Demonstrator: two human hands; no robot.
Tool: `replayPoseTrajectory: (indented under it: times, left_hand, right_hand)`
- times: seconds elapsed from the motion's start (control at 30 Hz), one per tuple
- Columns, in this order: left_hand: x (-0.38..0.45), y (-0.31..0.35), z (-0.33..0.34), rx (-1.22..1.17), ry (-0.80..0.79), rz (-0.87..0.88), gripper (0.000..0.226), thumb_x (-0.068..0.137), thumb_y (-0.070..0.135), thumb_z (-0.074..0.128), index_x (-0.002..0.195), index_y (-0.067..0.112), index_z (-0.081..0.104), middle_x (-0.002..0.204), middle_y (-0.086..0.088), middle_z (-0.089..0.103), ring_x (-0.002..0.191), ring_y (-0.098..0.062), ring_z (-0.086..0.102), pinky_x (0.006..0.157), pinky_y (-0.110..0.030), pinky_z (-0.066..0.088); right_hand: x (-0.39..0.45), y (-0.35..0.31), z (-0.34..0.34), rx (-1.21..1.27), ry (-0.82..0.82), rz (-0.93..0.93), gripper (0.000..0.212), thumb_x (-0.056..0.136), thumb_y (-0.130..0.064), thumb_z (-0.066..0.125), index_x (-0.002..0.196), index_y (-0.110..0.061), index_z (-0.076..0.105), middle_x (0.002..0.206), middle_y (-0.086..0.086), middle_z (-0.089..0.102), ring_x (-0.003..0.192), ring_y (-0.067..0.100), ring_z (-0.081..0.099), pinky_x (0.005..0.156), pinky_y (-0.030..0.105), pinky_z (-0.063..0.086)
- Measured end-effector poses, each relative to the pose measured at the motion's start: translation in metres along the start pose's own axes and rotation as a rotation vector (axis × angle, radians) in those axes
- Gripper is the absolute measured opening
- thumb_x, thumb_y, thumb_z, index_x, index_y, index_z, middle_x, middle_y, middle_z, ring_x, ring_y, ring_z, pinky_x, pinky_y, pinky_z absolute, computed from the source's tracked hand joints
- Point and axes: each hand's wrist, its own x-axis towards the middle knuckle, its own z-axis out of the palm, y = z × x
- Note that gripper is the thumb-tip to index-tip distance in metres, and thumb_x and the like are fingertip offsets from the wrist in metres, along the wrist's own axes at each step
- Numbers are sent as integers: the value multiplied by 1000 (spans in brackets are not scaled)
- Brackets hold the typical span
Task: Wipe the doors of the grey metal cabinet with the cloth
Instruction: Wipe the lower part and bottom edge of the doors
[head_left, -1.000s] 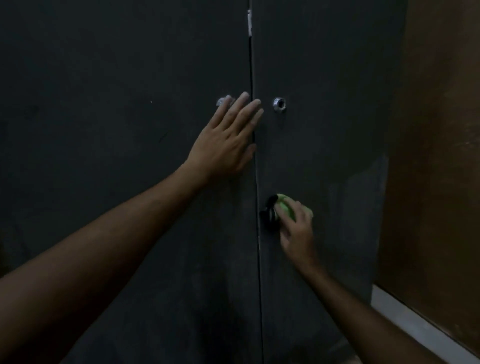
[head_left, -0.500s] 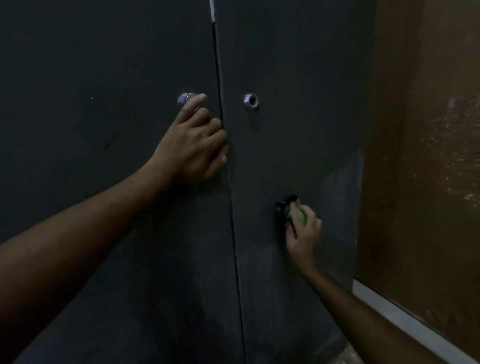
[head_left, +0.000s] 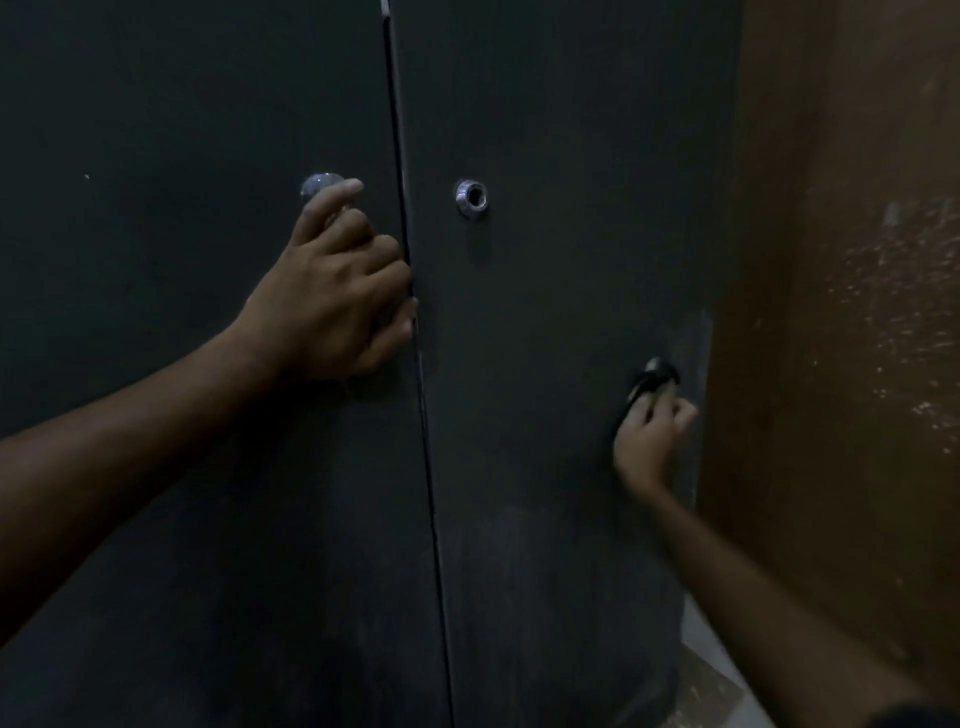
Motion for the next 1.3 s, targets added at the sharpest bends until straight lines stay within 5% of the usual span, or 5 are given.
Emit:
replayPoseTrajectory:
  times: [0.3,0.53,0.8,0.97,1.3]
  left_hand:
    - [0,-1,1,31,18,5,37,100,35,53,78,6,61,74,-12,56,84,-39,55,124,-50,22]
    - [0,2,-1,41,-3,-12,37,100,35,54,77,6,60,73,-12,55,84,-39,55,123,-52,23]
    - [1,2,-2,48,-12,-11,36,100,34,54,77,7,61,73,-10,54,85,-39,56,123,-53,23]
    - [0,2,-2,48,-21,-11,36,99,34,55,76,7,60,73,-11,54,85,-39,56,121,-54,26]
    - [-1,2,0,43,3,-15,36,98,34,56,76,6,60,72,-11,54,84,-40,58,120,-56,29]
  right_hand:
    - [-3,-24,9,-16,-23,-427,48,102,-24,48,146,-5,48,123,16,46,102,19,46,88,27,39]
    - [124,-42,9,27,169,300,47,102,-34,35,120,1,60,128,25,48,117,42,49,105,37,30]
    - [-15,9,-4,-177,-159,-794,53,94,-21,54,144,-5,52,130,22,48,105,38,50,91,44,48]
    - [100,-44,3,-71,130,115,45,103,-35,37,126,-3,57,127,20,47,113,39,51,96,38,37]
    - [18,20,-2,-125,-26,-321,51,100,-29,42,142,-2,53,124,24,51,105,36,53,88,39,44]
